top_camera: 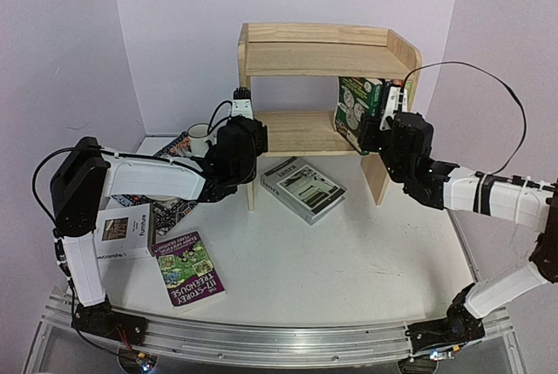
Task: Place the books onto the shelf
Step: Place the book on the shelf.
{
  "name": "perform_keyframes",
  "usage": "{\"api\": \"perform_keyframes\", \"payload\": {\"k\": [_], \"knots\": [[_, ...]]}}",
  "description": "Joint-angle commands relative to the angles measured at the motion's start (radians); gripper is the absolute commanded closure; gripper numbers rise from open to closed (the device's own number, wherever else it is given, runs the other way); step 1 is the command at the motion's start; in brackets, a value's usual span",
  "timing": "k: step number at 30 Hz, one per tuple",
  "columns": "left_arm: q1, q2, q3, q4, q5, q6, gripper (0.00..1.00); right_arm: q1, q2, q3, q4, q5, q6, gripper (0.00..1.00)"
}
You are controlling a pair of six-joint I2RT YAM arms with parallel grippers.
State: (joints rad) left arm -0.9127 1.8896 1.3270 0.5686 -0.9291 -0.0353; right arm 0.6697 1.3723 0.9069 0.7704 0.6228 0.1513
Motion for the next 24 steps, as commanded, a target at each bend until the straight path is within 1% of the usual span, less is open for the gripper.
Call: {"api": "perform_keyframes", "payload": {"k": [1, 6, 10, 12, 15, 18, 19, 22, 24], "knots": [[0.019, -0.080, -0.004, -0.006, -0.100, -0.018, 0.93, -0.006, -0.072, -0.013, -0.014, 0.028, 0.033, 0.39], [0.019, -0.078, -0.005, -0.006, -0.099, -0.019, 0.93, -0.005, -0.112, -0.039, -0.041, 0.002, 0.059, 0.31], [0.018, -0.079, -0.007, -0.006, -0.101, -0.018, 0.93, -0.005, -0.141, -0.052, -0.078, -0.013, 0.085, 0.28], [0.017, -0.081, -0.009, -0.006, -0.102, -0.018, 0.93, -0.005, -0.164, -0.061, -0.109, -0.033, 0.117, 0.25], [0.019, -0.082, -0.011, -0.006, -0.103, -0.019, 0.93, -0.005, -0.209, -0.086, -0.162, -0.059, 0.166, 0.20], [0.018, -0.084, -0.011, -0.007, -0.102, -0.020, 0.93, -0.005, -0.241, -0.104, -0.211, -0.086, 0.217, 0.09], [0.018, -0.084, -0.012, -0.006, -0.102, -0.020, 0.93, -0.005, -0.240, -0.097, -0.240, -0.111, 0.224, 0.08], [0.019, -0.088, -0.015, -0.006, -0.109, -0.019, 0.93, -0.005, -0.211, -0.020, -0.382, -0.147, 0.274, 0.04], [0.019, -0.091, -0.018, -0.006, -0.109, -0.020, 0.93, -0.005, -0.219, -0.029, -0.399, -0.158, 0.303, 0.04]]}}
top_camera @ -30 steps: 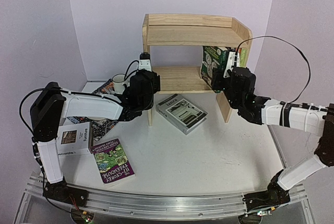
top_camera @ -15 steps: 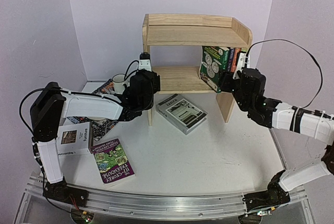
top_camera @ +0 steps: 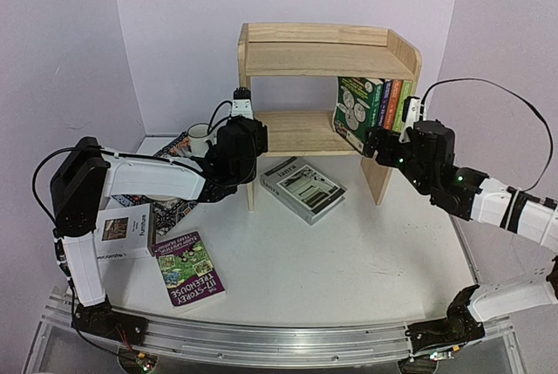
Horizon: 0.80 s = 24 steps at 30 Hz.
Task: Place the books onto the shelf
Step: Place the book on the shelf.
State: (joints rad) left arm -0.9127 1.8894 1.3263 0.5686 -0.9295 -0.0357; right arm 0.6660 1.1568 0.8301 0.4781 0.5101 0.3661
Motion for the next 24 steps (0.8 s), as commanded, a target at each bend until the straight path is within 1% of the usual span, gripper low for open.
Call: {"api": "perform_keyframes", "payload": {"k": [1, 6, 10, 13, 18, 22, 23, 24], "knots": [[0.018, -0.092, -0.018, -0.006, -0.109, -0.019, 0.93, -0.002, -0.013, 0.039, -0.104, -0.046, 0.101, 0.05], [0.018, -0.096, -0.022, -0.007, -0.109, -0.019, 0.92, -0.002, -0.048, 0.027, -0.108, -0.036, 0.139, 0.09], [0.018, -0.098, -0.025, -0.006, -0.108, -0.022, 0.92, -0.004, -0.054, 0.062, -0.150, -0.032, 0.179, 0.21], [0.019, -0.099, -0.025, -0.006, -0.106, -0.024, 0.92, -0.010, -0.034, 0.113, -0.213, -0.039, 0.192, 0.25], [0.018, -0.102, -0.027, -0.006, -0.103, -0.027, 0.92, -0.015, -0.029, 0.154, -0.237, -0.066, 0.175, 0.39], [0.018, -0.109, -0.033, -0.006, -0.103, -0.029, 0.92, -0.017, -0.012, 0.185, -0.243, -0.081, 0.150, 0.55], [0.018, -0.110, -0.034, -0.007, -0.104, -0.027, 0.92, -0.017, -0.004, 0.192, -0.243, -0.084, 0.145, 0.58], [0.018, -0.110, -0.034, -0.007, -0.106, -0.026, 0.92, -0.017, 0.006, 0.204, -0.243, -0.094, 0.138, 0.59]]}}
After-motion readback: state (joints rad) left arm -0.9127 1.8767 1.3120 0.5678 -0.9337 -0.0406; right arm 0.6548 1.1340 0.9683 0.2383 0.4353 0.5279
